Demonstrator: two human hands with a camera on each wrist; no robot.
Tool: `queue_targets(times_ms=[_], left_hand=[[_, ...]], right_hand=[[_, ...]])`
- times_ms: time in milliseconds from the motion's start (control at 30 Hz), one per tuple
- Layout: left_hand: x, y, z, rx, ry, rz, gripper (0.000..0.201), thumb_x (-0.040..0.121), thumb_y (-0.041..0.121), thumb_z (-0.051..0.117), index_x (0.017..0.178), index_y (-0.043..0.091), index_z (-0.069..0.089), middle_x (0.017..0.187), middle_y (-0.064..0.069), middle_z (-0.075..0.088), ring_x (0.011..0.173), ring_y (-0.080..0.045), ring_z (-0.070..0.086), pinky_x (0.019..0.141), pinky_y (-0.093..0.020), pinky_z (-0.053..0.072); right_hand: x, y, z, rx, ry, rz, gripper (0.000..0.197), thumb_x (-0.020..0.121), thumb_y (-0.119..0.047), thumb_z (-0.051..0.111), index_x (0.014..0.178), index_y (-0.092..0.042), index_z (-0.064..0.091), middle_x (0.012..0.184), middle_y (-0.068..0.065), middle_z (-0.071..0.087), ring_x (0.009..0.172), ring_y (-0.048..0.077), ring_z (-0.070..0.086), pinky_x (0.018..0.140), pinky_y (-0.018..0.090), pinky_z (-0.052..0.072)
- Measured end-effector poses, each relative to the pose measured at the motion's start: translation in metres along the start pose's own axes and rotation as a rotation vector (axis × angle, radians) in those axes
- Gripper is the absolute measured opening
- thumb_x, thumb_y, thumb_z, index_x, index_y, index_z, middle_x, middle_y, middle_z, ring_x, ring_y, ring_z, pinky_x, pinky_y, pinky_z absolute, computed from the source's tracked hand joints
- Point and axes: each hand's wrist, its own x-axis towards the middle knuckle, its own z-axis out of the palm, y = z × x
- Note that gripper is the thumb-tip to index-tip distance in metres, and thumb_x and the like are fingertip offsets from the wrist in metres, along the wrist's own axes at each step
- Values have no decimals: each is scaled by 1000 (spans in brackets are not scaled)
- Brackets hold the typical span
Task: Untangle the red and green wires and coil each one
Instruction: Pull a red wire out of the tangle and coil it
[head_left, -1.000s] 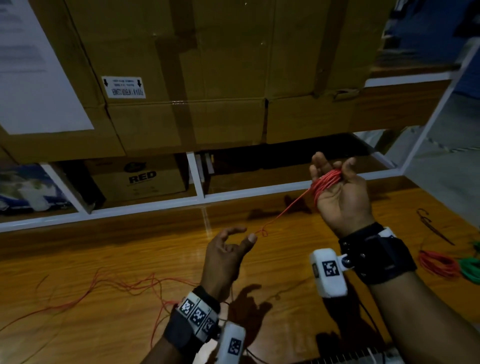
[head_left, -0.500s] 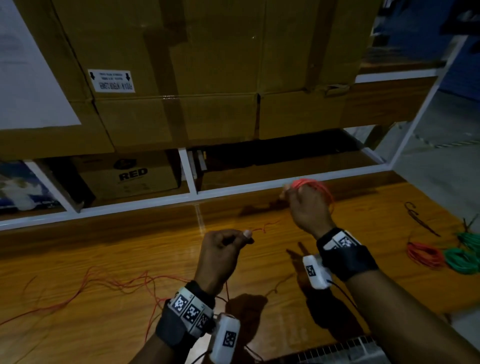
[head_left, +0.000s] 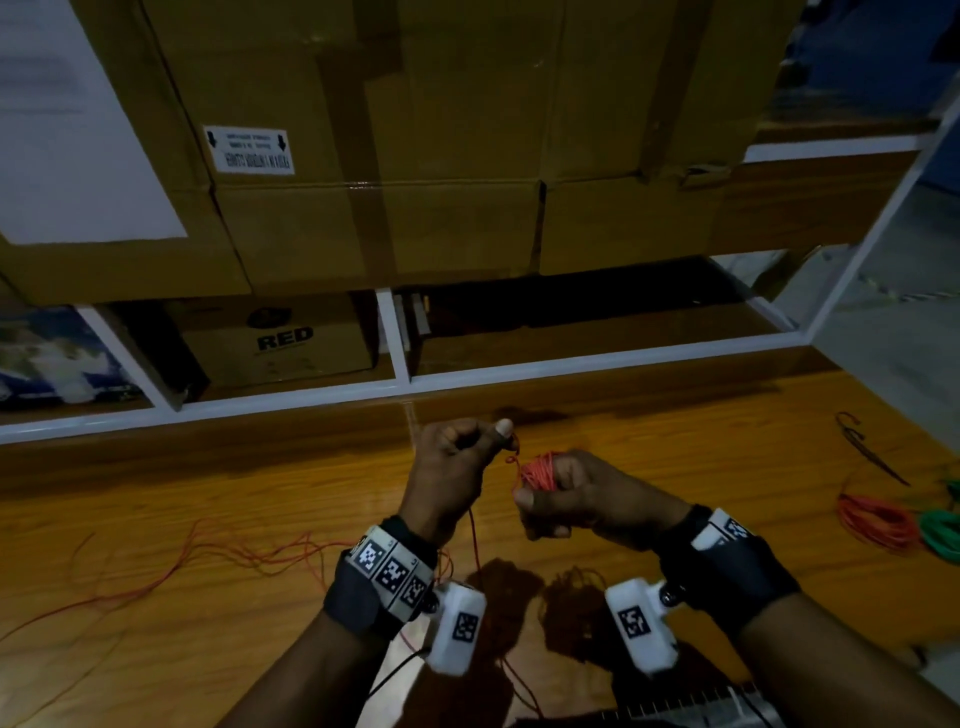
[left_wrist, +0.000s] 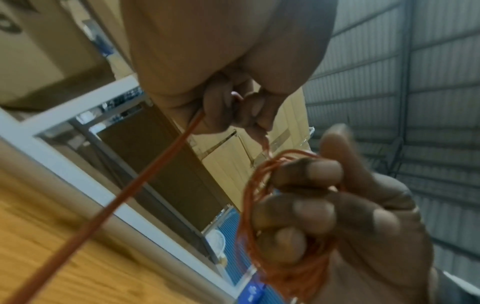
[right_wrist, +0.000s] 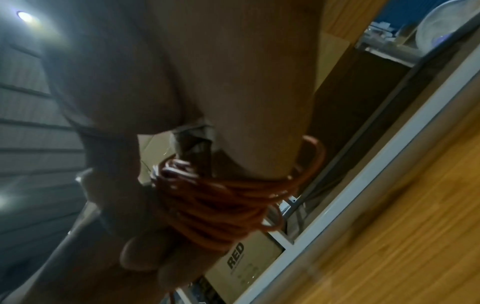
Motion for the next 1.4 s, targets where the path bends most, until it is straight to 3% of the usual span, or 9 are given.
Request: queue_targets(times_ms=[267, 400, 500, 600, 800, 900, 1067, 1233, 1400], left_hand=[[16, -1, -10, 201, -70, -75, 29, 98, 20, 68, 71, 11, 76, 66, 11, 71, 59, 7, 62, 67, -22, 48], [12, -4, -6, 140, -127, -222, 29, 100, 23, 65, 82, 4, 76, 51, 13, 59, 39, -2, 42, 41, -14, 31], [12, 0, -4, 85, -109, -241, 29, 100, 26, 64, 90, 2, 76, 56, -13, 50, 37, -4, 37, 40, -16, 28], [17, -5, -13, 71, -148, -317, 32, 99, 31, 65, 88, 3, 77, 43, 6, 35, 42, -10, 24, 42, -24, 20], [2, -9, -27, -42, -536, -350, 34, 96, 30, 69, 77, 2, 73, 51, 1, 33, 47, -17, 22, 49, -27, 19], [2, -8, -24, 0, -484, -297, 39, 100, 21, 64, 83, -14, 68, 60, 0, 61, 61, -21, 53, 58, -32, 34], [2, 0, -13, -144, -451, -213, 25, 100, 23, 63, 120, 14, 74, 93, -14, 74, 86, -26, 67, 70, -33, 51], [9, 8, -18, -371, -470, -156, 35, 93, 25, 73, 119, 2, 70, 91, -20, 73, 82, -29, 71, 66, -34, 57], [9, 21, -11, -119, -255, -59, 23, 82, 27, 80, 93, 7, 76, 88, -18, 77, 80, -31, 75, 64, -35, 58]], right_hand=[[-6, -3, -1, 313, -11, -18, 27, 97, -27, 68, 80, -7, 66, 56, 2, 52, 75, 28, 56, 80, 37, 50], [-7, -10, -7, 684, 63, -153, 30, 91, -33, 76, 81, -7, 64, 53, 3, 45, 75, 22, 62, 83, 36, 52], [-7, -9, -7, 779, 94, -176, 31, 89, -34, 78, 81, -8, 64, 48, -3, 45, 75, 21, 60, 79, 33, 53], [-11, -8, -10, 838, 202, -150, 37, 79, -37, 87, 80, -9, 63, 46, -5, 39, 70, 19, 56, 73, 31, 53], [-11, -9, -20, 377, 439, -127, 35, 94, -35, 65, 71, -9, 62, 48, 2, 41, 64, 24, 54, 75, 41, 47], [-13, -6, -23, 131, 482, -138, 37, 99, -30, 60, 75, -2, 62, 52, 10, 44, 61, 23, 56, 73, 42, 47], [-15, -13, -22, 119, 406, -170, 45, 98, -29, 59, 77, 11, 58, 63, 38, 43, 54, 14, 52, 63, 21, 45], [-13, -24, -19, 207, 389, -147, 34, 97, -29, 58, 68, -12, 66, 49, 5, 40, 60, 26, 49, 71, 31, 49], [-12, -29, -17, 174, 356, -160, 34, 99, -29, 57, 73, -9, 65, 50, 3, 40, 55, 20, 47, 77, 42, 49]])
